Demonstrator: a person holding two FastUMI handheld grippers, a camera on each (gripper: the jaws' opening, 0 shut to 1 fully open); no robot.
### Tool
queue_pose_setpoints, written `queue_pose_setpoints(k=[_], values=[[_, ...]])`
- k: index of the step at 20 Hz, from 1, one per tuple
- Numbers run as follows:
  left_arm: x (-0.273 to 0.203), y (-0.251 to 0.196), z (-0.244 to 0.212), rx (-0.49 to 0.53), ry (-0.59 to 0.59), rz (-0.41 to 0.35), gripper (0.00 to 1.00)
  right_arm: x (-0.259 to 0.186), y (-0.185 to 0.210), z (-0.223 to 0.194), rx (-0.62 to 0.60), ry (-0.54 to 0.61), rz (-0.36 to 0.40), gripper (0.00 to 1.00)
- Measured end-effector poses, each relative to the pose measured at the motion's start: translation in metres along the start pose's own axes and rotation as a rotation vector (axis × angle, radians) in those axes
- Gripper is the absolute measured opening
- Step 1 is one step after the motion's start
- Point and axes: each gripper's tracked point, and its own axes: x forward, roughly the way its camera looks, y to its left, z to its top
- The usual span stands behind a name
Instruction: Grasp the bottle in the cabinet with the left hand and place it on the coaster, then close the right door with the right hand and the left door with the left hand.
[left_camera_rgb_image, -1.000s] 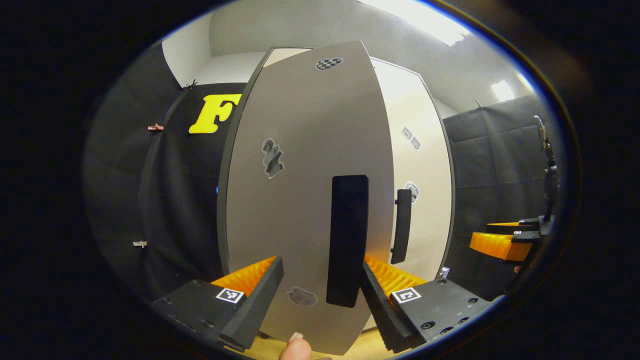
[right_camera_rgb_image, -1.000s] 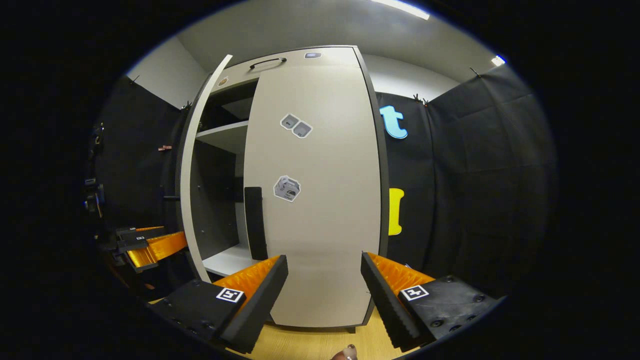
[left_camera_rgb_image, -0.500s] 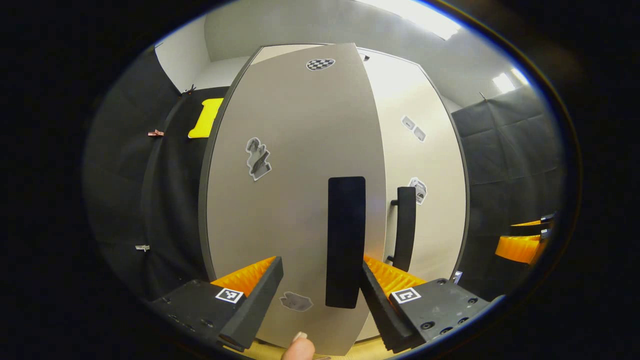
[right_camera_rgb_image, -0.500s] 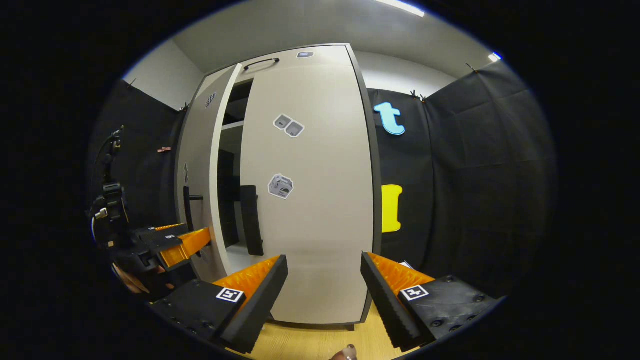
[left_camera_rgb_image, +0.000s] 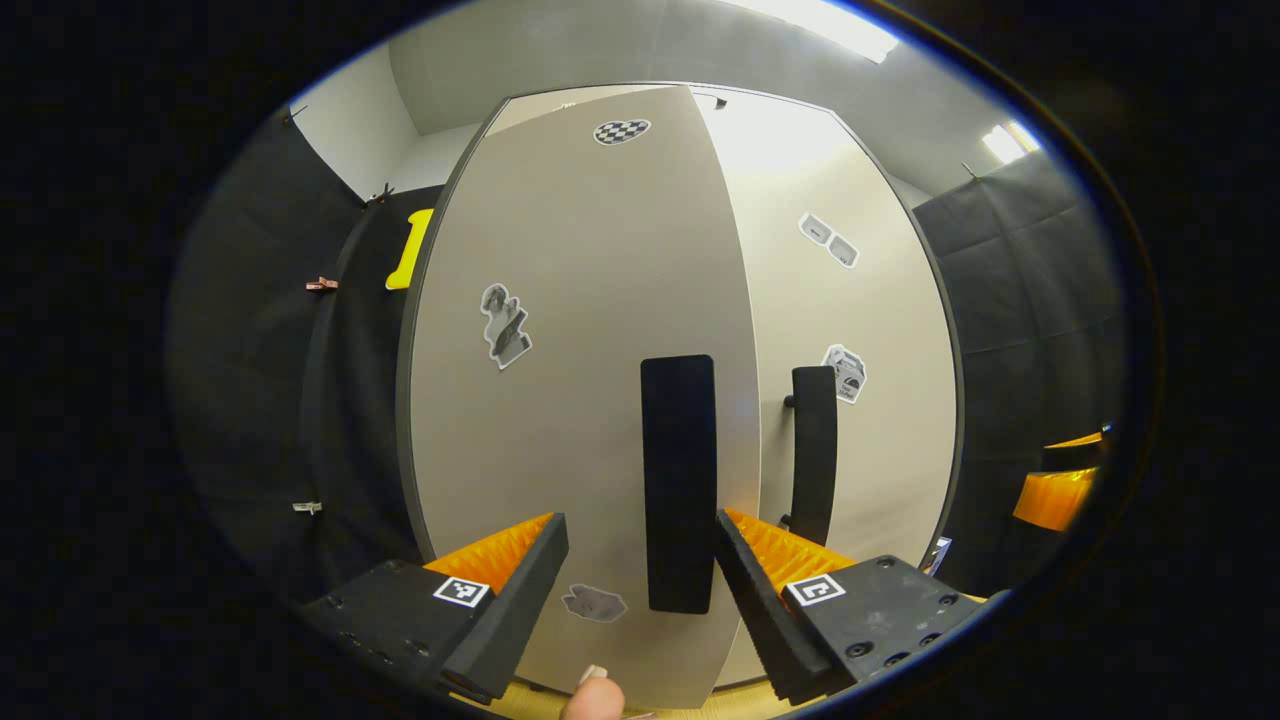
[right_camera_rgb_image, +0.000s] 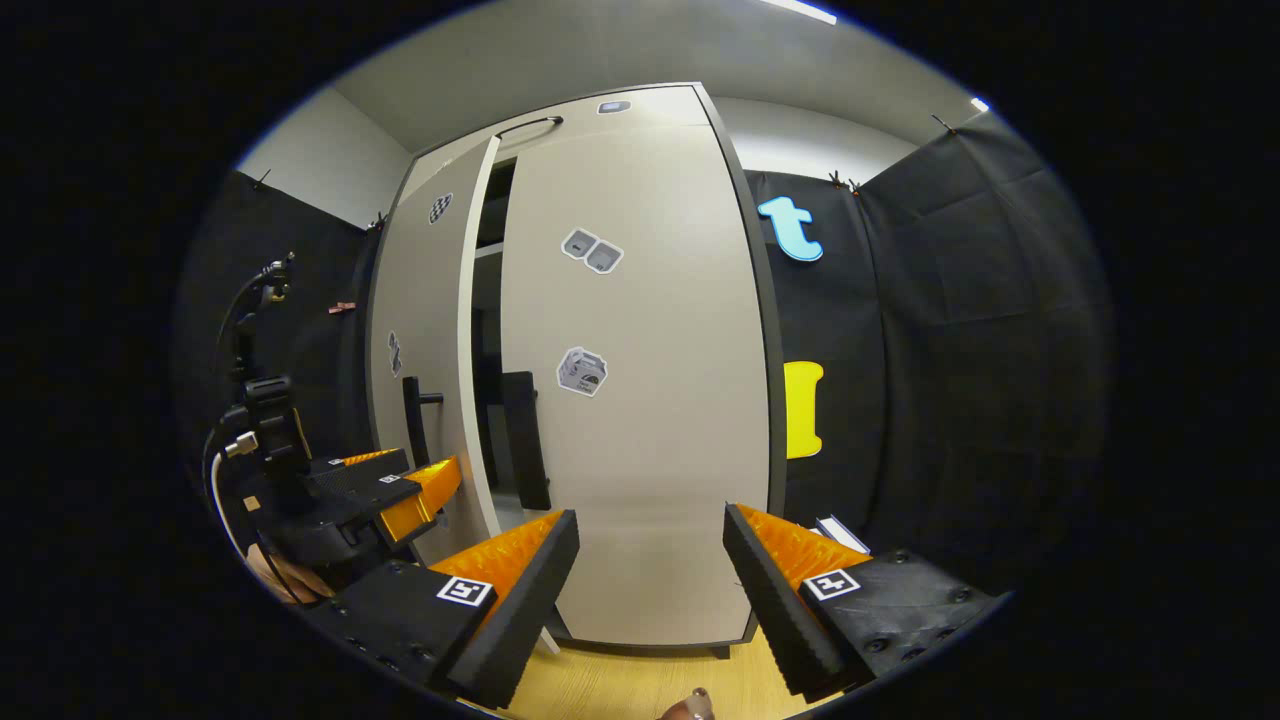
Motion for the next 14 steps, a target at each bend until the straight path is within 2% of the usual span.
queue_pose_setpoints(k=[4,7,14], values=[[-0.025,0.007,0.004,-0.009,0.005,-0.009,0.97,-0.003,0.011,0.001,-0.003,-0.004,0.024,0.97],[-0.044,0.021,0.015,0.018,-0.013,0.016,0.97,-0.005,0.018,0.003,-0.019,-0.012,0.03,0.96],[-0.07,0.032,0.022,-0.035,-0.006,-0.001,0.97,-0.011,0.03,0.003,-0.032,-0.003,0.017,0.97]])
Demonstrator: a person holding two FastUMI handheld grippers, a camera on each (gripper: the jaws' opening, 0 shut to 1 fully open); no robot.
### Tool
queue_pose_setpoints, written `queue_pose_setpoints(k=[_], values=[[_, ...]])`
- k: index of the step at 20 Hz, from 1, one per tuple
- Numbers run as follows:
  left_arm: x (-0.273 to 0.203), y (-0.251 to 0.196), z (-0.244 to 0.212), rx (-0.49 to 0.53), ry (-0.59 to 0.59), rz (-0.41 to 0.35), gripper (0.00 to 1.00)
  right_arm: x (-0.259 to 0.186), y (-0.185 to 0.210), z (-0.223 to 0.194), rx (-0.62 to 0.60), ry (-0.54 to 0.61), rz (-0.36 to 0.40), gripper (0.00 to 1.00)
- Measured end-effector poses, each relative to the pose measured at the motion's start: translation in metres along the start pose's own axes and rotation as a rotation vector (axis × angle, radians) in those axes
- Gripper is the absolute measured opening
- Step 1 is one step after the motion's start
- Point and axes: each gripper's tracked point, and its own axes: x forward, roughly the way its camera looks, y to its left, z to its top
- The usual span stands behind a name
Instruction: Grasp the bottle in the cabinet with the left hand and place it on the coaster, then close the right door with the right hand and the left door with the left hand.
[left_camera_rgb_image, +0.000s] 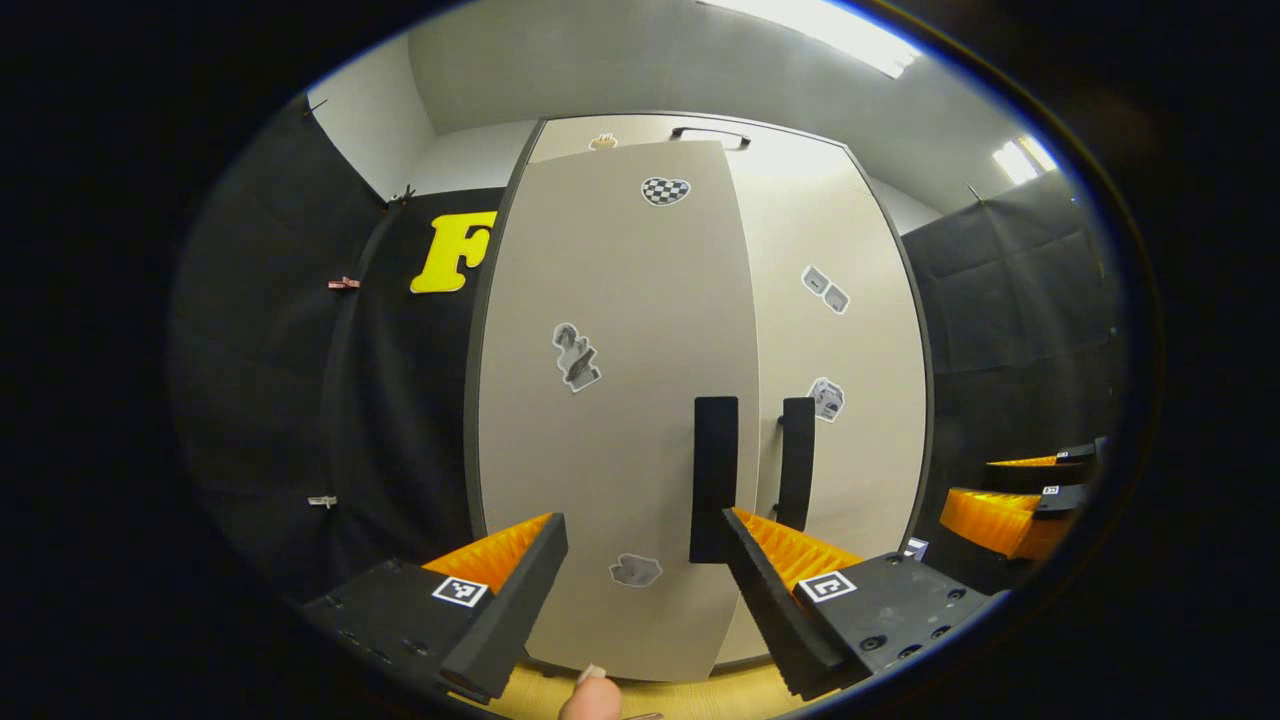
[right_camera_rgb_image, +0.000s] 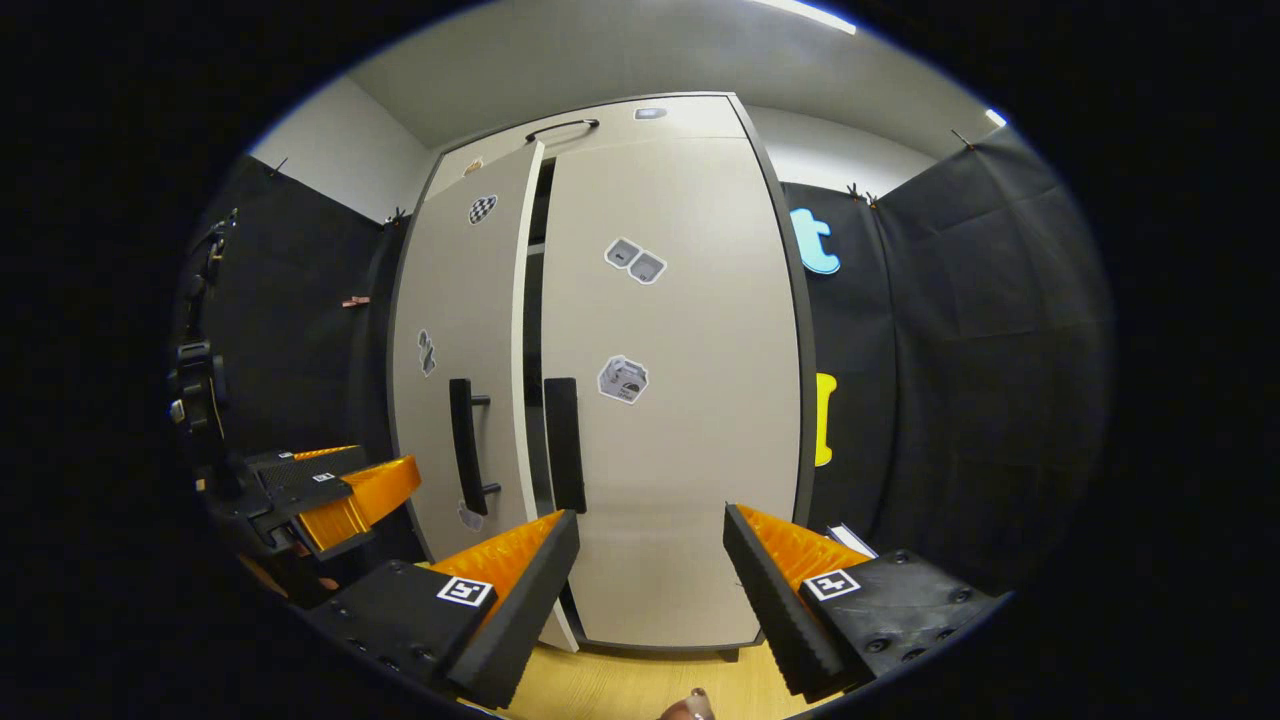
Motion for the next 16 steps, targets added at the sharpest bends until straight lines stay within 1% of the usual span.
queue_pose_setpoints(k=[7,16], values=[[-0.009,0.007,-0.003,0.006,0.011,-0.011,0.97,-0.008,0.005,0.001,-0.01,0.002,-0.014,0.96],[-0.011,0.008,0.0,0.006,-0.005,-0.022,0.97,-0.012,0.01,-0.001,-0.047,0.008,-0.03,0.97]])
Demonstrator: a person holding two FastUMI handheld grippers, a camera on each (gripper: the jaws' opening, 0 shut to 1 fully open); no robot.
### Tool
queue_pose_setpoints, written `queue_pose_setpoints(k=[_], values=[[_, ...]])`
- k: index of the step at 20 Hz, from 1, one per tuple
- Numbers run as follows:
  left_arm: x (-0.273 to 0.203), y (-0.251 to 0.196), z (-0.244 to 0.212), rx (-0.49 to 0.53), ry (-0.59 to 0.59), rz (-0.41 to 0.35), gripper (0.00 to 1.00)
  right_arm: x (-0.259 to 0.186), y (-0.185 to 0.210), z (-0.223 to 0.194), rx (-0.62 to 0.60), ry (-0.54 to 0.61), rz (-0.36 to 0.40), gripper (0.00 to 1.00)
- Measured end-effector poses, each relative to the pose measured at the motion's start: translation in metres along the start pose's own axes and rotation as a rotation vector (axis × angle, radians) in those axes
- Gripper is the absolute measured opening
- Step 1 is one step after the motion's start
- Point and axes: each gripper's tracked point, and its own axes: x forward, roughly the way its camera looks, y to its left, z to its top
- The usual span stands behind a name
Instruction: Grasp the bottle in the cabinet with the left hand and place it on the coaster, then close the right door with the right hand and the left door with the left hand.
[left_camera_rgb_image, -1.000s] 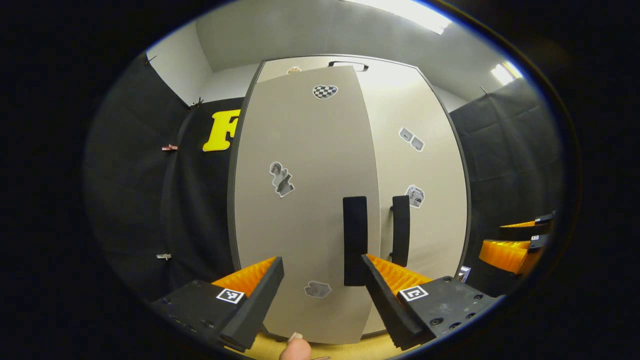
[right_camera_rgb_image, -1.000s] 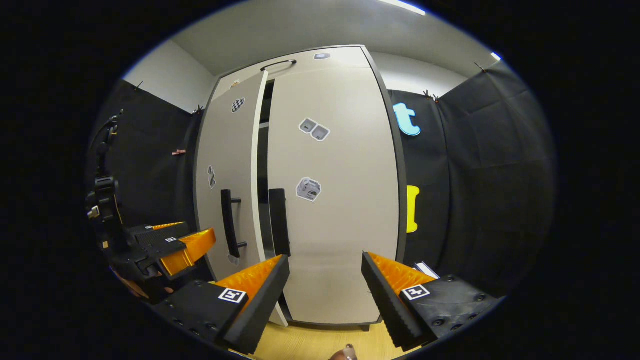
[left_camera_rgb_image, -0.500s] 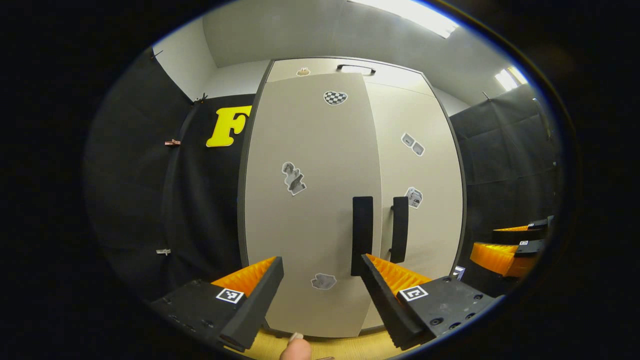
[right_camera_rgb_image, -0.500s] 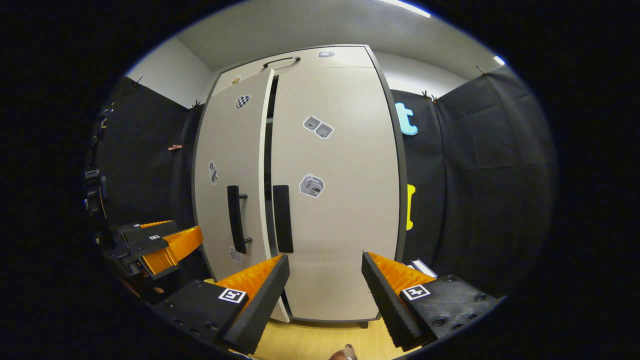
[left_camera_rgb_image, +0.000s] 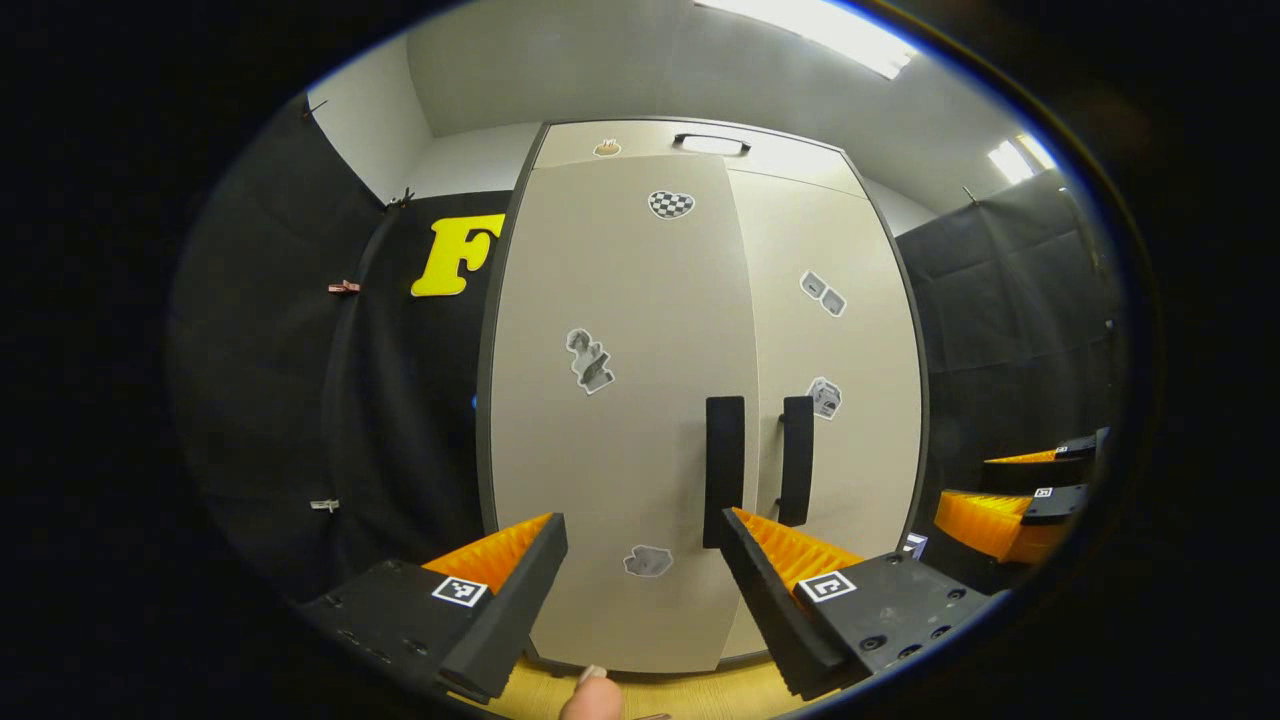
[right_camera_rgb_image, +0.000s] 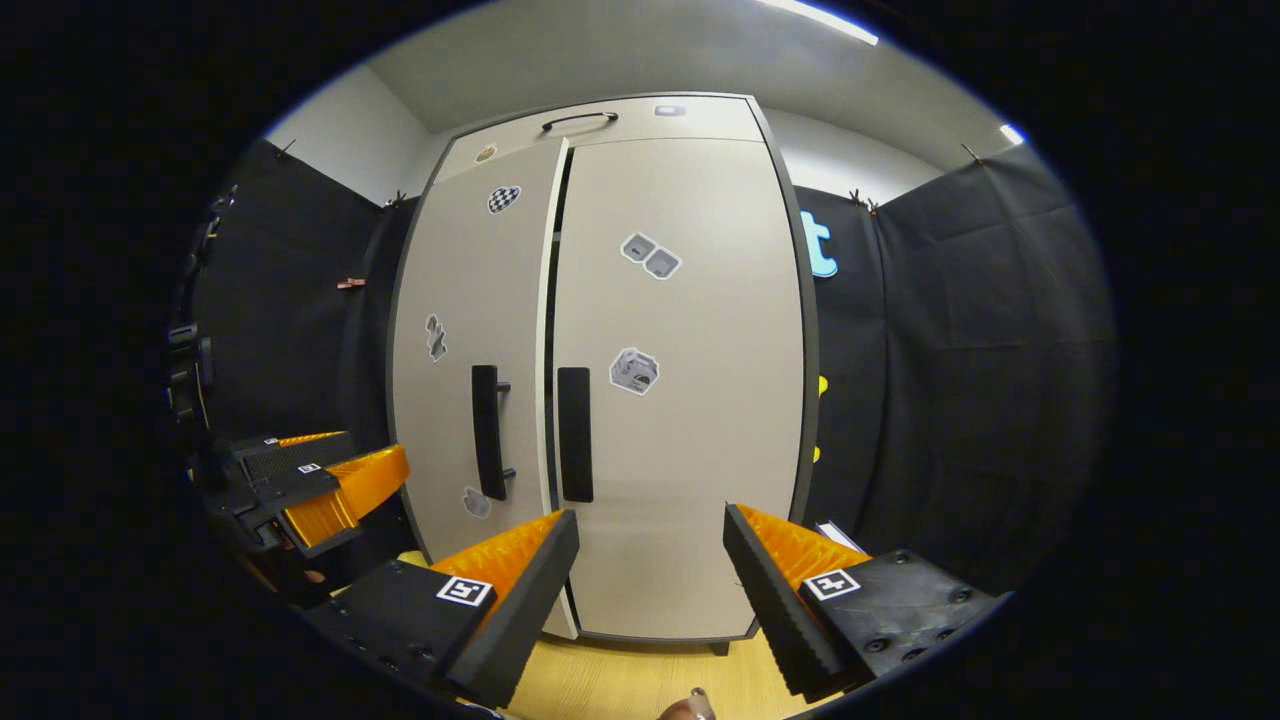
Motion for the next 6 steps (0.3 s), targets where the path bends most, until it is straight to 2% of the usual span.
queue_pose_setpoints(k=[6], values=[[-0.0022,-0.0003,-0.0046,0.017,0.012,-0.002,0.97,-0.0004,-0.0043,0.001,0.003,-0.002,-0.012,0.97]])
